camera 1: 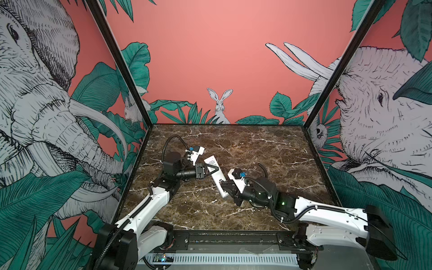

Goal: Load the batteries into the remote control
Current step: 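Lower the battery into the remote's compartment beside the first battery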

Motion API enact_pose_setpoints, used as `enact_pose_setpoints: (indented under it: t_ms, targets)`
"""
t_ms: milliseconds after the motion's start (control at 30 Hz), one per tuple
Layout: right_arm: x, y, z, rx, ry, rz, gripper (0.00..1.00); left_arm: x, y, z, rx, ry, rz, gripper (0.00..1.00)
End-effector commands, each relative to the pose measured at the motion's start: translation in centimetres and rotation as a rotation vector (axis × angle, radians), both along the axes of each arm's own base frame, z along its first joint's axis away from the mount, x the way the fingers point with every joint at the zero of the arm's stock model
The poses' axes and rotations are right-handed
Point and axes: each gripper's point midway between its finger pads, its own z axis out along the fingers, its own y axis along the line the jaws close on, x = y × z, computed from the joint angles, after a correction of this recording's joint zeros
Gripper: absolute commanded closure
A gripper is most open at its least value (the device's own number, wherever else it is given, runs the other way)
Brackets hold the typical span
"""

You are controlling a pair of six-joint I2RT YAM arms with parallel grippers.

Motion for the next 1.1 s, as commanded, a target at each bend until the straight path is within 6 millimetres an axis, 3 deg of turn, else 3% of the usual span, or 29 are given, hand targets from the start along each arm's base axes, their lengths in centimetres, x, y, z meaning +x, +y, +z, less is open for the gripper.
enact_pose_setpoints:
  t_ms: [0,267,467,1067]
  targets:
    - [-0.1,0.0,0.0,-0.009,-0.014,-0.002,0.8,0.2,0.1,2.0,-0.021,-0.065,-0.003,1.0]
    - [0.4,-0.5,1.3,-0.025,-0.028,-0.038,0.71,0.4,0.3,1.5,0.024,-0.078,0.019,1.0]
    - [1.5,-1.2,1.8,-0.083,0.005,-0.12,0.69,0.7,0.8,0.9,0.078,-0.095,0.058,1.0]
    - [2.3,1.4,0.5,-0.225,0.09,-0.115,0.76,1.1,1.6,0.2,0.118,-0.108,0.114,1.0]
